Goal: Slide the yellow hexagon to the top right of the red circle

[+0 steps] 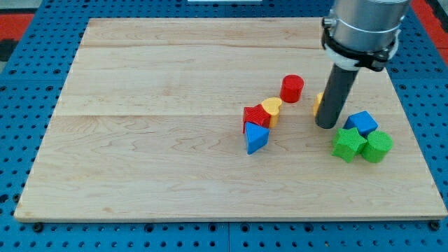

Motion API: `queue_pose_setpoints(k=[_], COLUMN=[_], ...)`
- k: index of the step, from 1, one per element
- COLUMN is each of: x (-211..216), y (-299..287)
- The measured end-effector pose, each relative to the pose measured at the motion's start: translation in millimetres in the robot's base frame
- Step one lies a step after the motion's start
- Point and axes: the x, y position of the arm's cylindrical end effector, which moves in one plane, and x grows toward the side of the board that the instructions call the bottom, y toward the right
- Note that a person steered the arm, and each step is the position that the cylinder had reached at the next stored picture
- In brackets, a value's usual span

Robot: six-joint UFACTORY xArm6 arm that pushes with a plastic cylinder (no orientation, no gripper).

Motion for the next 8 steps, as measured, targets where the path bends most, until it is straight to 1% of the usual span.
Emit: queue_pose_setpoints(k=[1,2,4,5,6,7,8], x=[0,-10,-66,-70,-65,-45,-22], y=[12,12,12,34,76,99,99])
